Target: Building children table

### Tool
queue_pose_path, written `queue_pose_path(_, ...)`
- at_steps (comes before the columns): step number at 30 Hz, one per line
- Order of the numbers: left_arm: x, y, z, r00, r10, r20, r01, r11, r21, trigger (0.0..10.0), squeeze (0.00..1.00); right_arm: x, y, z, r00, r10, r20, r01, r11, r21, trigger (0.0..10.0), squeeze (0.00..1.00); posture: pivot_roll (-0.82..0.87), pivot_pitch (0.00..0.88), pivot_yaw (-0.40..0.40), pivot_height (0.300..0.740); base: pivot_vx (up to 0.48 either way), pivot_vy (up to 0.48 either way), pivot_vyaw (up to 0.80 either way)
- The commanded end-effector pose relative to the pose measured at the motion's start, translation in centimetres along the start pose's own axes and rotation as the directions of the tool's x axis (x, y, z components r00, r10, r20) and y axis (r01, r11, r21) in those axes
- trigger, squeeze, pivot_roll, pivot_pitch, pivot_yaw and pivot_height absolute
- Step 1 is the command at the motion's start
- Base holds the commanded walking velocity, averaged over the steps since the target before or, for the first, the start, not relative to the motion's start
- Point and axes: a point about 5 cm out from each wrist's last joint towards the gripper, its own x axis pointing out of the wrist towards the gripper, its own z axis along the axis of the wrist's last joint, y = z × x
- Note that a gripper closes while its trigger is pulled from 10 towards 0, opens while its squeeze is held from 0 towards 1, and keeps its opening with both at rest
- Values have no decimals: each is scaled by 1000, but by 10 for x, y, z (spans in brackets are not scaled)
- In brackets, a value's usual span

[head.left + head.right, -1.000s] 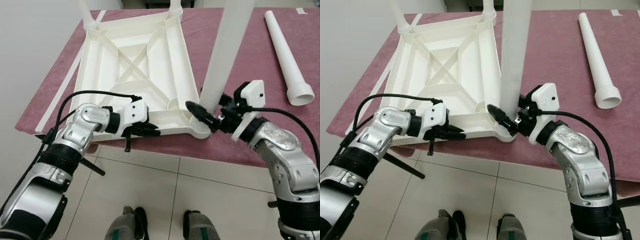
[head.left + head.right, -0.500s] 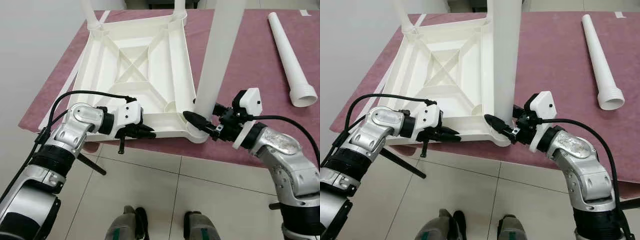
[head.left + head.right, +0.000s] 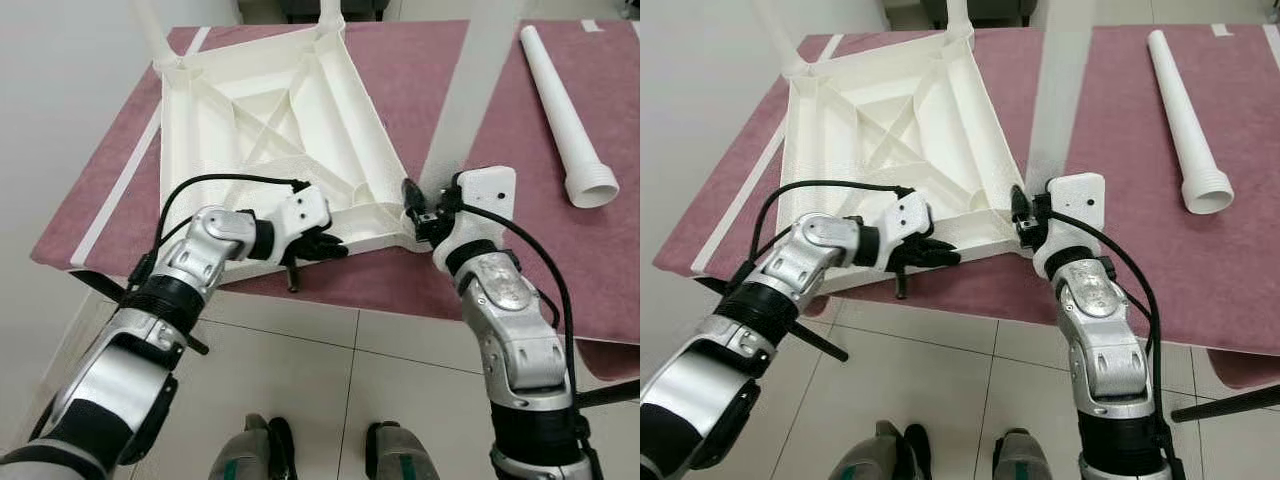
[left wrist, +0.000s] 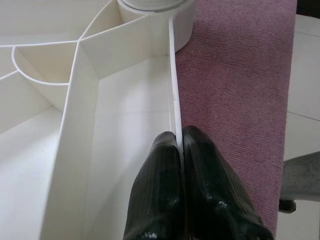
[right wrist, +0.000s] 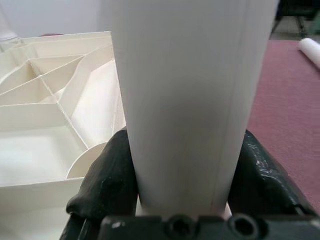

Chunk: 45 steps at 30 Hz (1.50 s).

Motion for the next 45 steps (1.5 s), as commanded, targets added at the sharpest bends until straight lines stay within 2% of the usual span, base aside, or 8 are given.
queue_pose_path(1,-1,13,34,993,31,114,-43,993,111,0,0,-7,-1,-48,965,-91,-246,80,995,-55,0,0,-128,173,162,740,0,0,0)
queue_pose_path(9,6,12,34,994,24,108,-36,993,108,0,0,-7,11,-41,972,-126,-196,120,992,-43,39,0,-136,181,173,740,0,0,0)
queue_pose_path(10,6,11,31,995,21,96,-32,993,111,0,0,-6,13,-37,979,-115,-169,110,993,-39,10000,0,-136,182,173,740,0,0,0)
queue_pose_path(12,5,9,27,996,16,85,-26,994,110,0,0,-6,14,-33,986,-90,-142,86,996,-34,10000,0,-133,183,172,740,0,0,0)
queue_pose_path(13,4,8,23,997,13,76,-22,994,108,0,0,-5,15,-31,991,-64,-122,62,998,-21,10000,1000,-131,183,170,740,0,0,0)
queue_pose_path(17,2,6,17,998,12,65,-19,995,102,0,0,-4,15,-25,996,-35,-83,35,999,-4,10000,1000,-126,185,164,740,0,0,0)
queue_pose_path(18,0,6,16,998,12,63,-19,995,102,0,0,-2,14,-19,999,-18,-46,18,1000,7,10000,0,-125,185,162,740,0,0,0)
queue_pose_path(45,-45,-19,13,941,-325,-92,336,866,371,0,0,-15,7,29,784,599,161,-597,800,-68,10000,0,-126,186,174,740,0,0,0)
